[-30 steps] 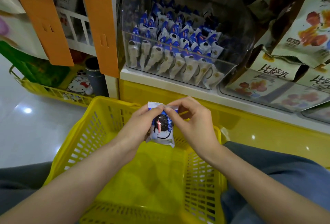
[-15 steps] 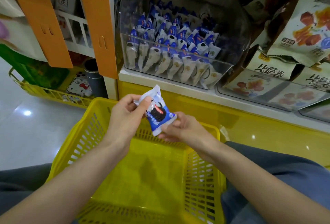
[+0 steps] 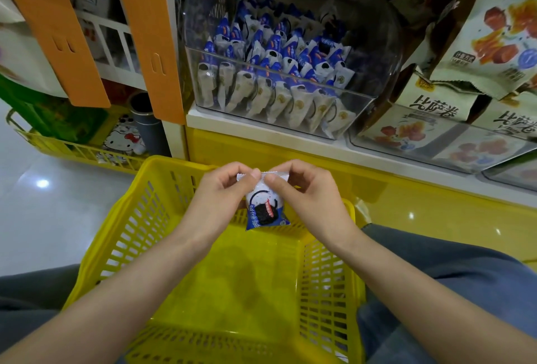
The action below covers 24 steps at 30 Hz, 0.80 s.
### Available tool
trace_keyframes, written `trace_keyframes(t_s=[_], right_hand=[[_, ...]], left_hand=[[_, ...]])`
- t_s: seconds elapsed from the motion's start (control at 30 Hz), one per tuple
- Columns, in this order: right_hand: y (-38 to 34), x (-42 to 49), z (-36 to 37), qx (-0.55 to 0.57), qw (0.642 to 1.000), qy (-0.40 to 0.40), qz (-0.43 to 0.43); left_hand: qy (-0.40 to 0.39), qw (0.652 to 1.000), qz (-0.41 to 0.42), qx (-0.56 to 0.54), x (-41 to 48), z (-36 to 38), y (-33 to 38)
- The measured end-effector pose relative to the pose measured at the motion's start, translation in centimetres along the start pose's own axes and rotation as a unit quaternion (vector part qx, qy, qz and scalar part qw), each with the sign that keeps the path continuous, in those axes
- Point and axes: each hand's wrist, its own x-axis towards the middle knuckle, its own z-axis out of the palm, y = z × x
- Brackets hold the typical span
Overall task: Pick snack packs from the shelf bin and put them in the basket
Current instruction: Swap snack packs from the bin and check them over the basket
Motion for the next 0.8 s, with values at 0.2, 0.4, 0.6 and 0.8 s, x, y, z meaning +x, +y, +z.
trace_keyframes(t_s=[0.2,0.4,0.6,0.8], right_hand=[[0.0,-0.4,-0.5,-0.232,0.954,0.029,-0.186],[0.4,0.2,-0.3,-0.137,0.984,0.099,-0.047],[0.2,0.2,0.1,-0.024,0.999,0.038,0.012],[0.1,0.1,0.4,-0.066,0.997,-0.005,-0.027]], left_hand=[[-0.015,0.999,-0.026,-0.023,0.1,0.1,-0.2],[0.079,0.955,0.136,0.250,0.1,-0.2,-1.2],[0.001,0.992,-0.022,0.125,0.1,0.4,-1.4],[-0.016,0.990,-0.104,-0.096,0.4,0.6,-1.1]])
